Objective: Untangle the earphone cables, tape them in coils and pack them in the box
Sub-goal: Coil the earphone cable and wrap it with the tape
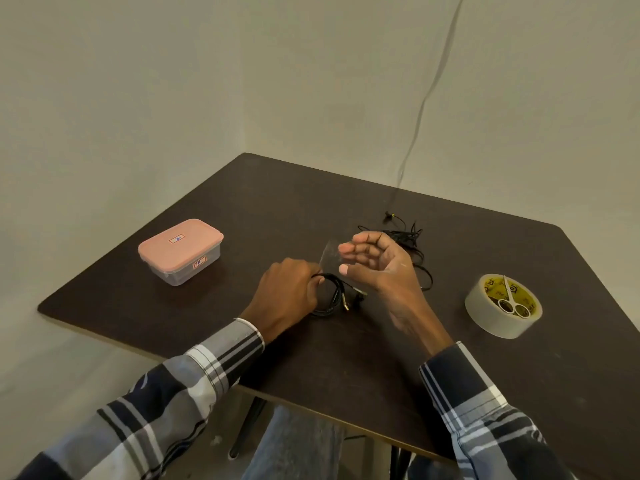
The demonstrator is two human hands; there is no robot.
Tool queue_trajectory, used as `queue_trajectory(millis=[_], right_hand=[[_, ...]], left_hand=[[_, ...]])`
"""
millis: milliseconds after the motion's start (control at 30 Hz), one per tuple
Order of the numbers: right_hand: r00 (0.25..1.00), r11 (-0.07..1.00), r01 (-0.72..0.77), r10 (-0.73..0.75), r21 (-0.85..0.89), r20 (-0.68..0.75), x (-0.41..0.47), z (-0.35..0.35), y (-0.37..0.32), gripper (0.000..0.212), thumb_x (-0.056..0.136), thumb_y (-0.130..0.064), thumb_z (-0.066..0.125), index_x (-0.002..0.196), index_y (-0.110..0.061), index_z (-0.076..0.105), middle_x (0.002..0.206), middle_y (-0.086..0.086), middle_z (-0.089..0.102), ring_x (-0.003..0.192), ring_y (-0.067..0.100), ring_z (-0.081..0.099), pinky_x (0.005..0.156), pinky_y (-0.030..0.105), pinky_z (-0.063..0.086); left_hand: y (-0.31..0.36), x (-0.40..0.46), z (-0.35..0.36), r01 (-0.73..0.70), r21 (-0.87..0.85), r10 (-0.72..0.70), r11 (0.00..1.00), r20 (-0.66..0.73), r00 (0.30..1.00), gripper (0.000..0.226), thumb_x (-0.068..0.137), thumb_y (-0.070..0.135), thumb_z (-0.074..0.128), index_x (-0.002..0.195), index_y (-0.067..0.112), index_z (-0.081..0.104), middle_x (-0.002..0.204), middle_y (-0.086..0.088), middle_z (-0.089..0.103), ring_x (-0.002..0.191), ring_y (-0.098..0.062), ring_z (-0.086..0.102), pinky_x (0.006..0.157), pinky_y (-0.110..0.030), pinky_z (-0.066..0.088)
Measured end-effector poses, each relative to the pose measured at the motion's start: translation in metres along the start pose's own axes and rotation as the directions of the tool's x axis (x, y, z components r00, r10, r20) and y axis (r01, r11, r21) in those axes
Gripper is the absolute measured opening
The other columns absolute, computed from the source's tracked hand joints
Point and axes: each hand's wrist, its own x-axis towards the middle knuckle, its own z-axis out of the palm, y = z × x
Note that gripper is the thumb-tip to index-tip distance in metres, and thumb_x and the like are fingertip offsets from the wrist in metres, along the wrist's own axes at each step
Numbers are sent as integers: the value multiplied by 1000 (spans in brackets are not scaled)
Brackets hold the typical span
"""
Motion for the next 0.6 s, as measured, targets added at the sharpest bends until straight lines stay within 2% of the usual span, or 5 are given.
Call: queue_trajectory(millis=[167, 267, 367, 467, 600], right_hand=[[993, 981, 85, -99, 173, 69, 3, -5, -15, 56, 78, 13, 72, 124, -10, 51, 121, 9, 67, 119, 32, 65, 103, 47, 49], [989, 932, 129, -144, 340, 19, 2, -9, -32, 57, 75, 9, 71, 124, -12, 50, 121, 7, 66, 122, 35, 63, 103, 53, 48], [987, 912, 152, -161, 381, -10, 1, -15, -46, 55, 74, 4, 69, 124, -13, 51, 114, 6, 68, 121, 34, 63, 104, 60, 46], [985, 942, 163, -173, 295, 8, -2, -15, -53, 56, 74, 4, 72, 124, -12, 51, 107, 7, 70, 116, 32, 65, 101, 54, 49], [985, 964, 168, -173, 204, 6, -2, -15, -57, 54, 77, 11, 73, 122, -10, 53, 104, 9, 71, 105, 26, 69, 82, 33, 57]], left_hand=[[10, 7, -29, -180, -110, 163, 978, -146, 976, 22, 95, 22, 56, 76, 15, 64, 66, 3, 60, 59, -16, 52, 56, -35, 45], [17, 11, -44, -221, -163, 182, 962, -224, 957, 22, 94, 23, 58, 74, 17, 65, 62, 5, 60, 57, -12, 53, 54, -32, 44], [23, 18, -55, -235, -211, 173, 949, -273, 946, 19, 94, 24, 61, 78, 19, 71, 62, 7, 63, 55, -11, 56, 51, -24, 42], [30, 22, -60, -254, -227, 173, 940, -323, 930, 11, 92, 22, 67, 90, 18, 77, 65, 13, 65, 52, -4, 55, 50, -9, 33], [36, 23, -64, -275, -226, 183, 935, -356, 916, 10, 91, 20, 68, 93, 15, 77, 66, 12, 66, 53, 1, 54, 49, -6, 33]])
